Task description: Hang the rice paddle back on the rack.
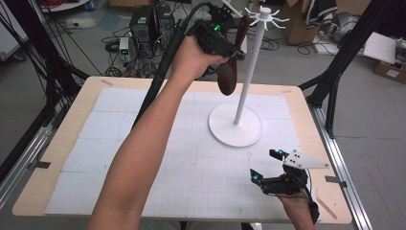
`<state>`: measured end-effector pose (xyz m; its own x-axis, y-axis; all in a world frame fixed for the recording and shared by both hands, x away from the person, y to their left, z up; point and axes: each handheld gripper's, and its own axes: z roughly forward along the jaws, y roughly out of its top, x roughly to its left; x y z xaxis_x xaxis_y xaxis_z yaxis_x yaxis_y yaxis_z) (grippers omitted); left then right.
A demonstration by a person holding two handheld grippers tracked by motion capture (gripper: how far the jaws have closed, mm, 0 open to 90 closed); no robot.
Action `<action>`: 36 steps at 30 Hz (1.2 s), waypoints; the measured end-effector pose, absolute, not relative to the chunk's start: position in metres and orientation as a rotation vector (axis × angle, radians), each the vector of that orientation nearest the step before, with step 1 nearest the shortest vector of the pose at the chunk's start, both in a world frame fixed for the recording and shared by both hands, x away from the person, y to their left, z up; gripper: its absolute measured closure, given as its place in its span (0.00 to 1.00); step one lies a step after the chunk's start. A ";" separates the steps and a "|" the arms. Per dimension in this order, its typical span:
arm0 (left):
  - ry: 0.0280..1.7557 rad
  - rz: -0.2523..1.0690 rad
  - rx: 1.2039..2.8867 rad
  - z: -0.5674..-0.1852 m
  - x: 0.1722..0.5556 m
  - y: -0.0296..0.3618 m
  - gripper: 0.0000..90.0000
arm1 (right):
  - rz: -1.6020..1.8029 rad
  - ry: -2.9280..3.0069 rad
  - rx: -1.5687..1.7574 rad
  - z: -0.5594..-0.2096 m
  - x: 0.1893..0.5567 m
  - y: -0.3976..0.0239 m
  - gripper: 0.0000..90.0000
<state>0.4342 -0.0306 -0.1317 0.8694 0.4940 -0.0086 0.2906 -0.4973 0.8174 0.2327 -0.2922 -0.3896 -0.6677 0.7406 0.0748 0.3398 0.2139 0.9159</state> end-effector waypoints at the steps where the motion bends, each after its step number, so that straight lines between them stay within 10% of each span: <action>1: 0.569 0.284 2.127 -0.132 0.435 -0.031 0.86 | 1.444 2.113 1.003 -0.390 0.233 -0.292 0.01; 36: 0.555 0.217 2.147 -0.139 0.448 -0.044 0.86 | 1.453 2.108 1.007 -0.389 0.231 -0.294 0.01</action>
